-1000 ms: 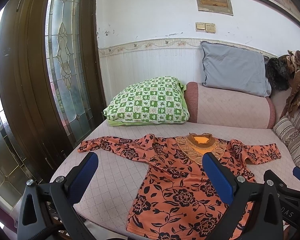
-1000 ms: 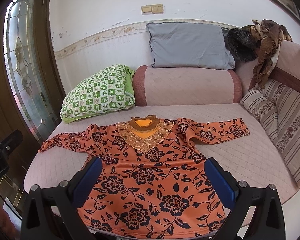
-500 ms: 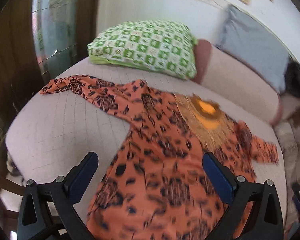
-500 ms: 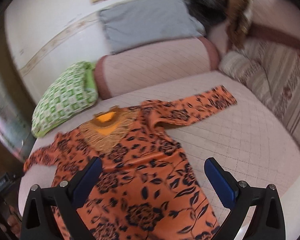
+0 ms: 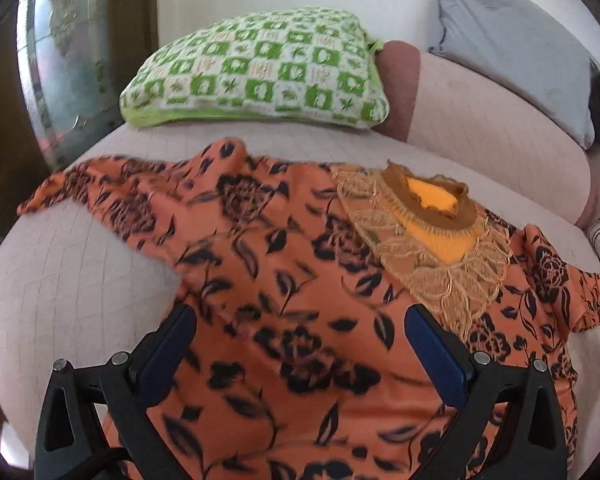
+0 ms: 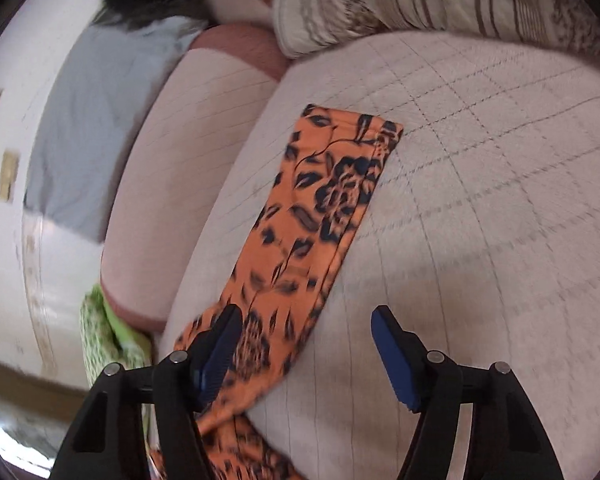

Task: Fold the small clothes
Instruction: 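Grasp one sleeve cuff of the orange blouse with the right tool, then fold the held sleeve across the blouse body and open the right tool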

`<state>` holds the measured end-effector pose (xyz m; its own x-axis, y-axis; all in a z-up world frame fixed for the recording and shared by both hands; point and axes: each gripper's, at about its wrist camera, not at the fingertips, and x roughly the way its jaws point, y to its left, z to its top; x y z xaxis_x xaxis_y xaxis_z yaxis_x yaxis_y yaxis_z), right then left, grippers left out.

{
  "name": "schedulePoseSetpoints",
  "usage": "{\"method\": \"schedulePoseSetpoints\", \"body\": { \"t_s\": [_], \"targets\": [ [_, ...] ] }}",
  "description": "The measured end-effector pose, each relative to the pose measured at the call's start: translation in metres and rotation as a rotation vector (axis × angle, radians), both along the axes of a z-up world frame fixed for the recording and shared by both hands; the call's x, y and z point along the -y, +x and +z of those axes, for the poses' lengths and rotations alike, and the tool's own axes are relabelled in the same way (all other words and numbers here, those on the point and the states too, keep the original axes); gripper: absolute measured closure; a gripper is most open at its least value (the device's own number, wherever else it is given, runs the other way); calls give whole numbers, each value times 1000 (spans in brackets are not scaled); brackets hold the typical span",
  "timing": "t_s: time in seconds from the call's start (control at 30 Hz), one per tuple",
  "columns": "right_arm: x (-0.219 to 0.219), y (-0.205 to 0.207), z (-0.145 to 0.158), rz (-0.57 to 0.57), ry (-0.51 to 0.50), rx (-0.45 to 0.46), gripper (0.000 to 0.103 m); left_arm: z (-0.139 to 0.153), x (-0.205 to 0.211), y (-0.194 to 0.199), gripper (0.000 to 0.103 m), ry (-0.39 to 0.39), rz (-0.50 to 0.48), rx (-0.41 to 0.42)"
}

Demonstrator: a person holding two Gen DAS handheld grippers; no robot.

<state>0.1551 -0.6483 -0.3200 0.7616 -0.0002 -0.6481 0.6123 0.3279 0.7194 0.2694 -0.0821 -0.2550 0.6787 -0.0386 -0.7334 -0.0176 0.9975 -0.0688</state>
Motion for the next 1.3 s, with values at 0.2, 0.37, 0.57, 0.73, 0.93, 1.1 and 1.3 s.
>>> {"method": "schedulePoseSetpoints", "body": {
  "t_s": [0.2,0.37,0.57,0.73,0.93,1.1,1.3],
  "targets": [
    [29,47,-18,-56,-19,-40,35,-13,5,21,0,-5,15,-24],
    [44,75,-17,-104,-120,-133,85,-25,15,35,0,38,17,-43],
    [38,74,5,-114,-128,10,95,-20,9,41,0,59,49,-14],
    [-13,71,74,6,-184,207,95,-1,-20,39,0,17,109,8],
    [-140,94,163,257,-265,399,95,21,-71,33,0,26,217,50],
    [-276,133,170,494,-249,399,95,27,-130,34,0,-67,325,39],
    [-406,194,107,666,-97,305,91,28,-183,27,0,-116,438,41]
  ]
}}
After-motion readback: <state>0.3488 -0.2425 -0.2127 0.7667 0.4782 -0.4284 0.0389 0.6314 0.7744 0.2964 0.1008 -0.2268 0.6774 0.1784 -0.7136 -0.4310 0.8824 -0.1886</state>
